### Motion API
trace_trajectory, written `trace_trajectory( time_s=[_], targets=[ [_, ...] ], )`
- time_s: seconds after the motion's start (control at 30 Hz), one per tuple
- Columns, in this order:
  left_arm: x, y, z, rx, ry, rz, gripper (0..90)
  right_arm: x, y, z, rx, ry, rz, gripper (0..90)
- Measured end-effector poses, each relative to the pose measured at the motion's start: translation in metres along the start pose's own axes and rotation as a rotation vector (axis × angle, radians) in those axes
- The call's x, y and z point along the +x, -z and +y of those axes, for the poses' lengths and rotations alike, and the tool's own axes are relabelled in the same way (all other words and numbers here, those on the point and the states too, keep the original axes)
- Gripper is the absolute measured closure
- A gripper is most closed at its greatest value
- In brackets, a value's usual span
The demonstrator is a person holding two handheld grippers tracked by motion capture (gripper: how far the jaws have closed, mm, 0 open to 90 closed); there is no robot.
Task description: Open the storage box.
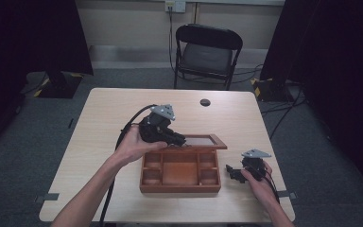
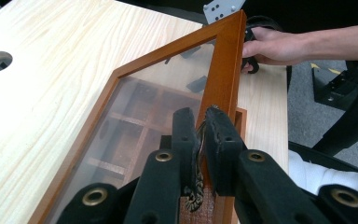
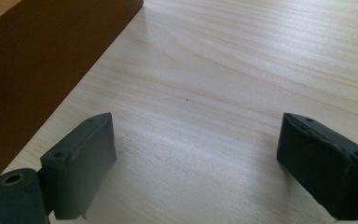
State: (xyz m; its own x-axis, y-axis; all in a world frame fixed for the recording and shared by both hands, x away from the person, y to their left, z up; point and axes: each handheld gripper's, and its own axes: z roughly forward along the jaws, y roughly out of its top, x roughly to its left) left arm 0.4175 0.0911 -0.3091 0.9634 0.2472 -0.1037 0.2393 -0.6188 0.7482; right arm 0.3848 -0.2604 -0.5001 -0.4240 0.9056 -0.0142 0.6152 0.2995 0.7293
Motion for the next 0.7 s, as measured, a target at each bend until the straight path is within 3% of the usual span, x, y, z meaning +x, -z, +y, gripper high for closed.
trace_trajectory(
  time_s=[0.3,0.63,0.7],
  targets=[
    [0.0009,0.0023,0.0036,0.001,-0.006,0.020,82.7,-0.0002,-0.0002,0.0002,-0.001,0.000,0.002,10.6],
    [0.0035,0.0029,0.0034,-0.019,0.001,0.015,82.7,-0.0002,-0.0003,0.0002,-0.001,0.001,0.003,10.6],
    [0.0021,0.0031,0.0033,-0.015,-0.013,0.019,82.8,-0.0003,-0.0003,0.0002,-0.001,0.001,0.003,10.6]
  ],
)
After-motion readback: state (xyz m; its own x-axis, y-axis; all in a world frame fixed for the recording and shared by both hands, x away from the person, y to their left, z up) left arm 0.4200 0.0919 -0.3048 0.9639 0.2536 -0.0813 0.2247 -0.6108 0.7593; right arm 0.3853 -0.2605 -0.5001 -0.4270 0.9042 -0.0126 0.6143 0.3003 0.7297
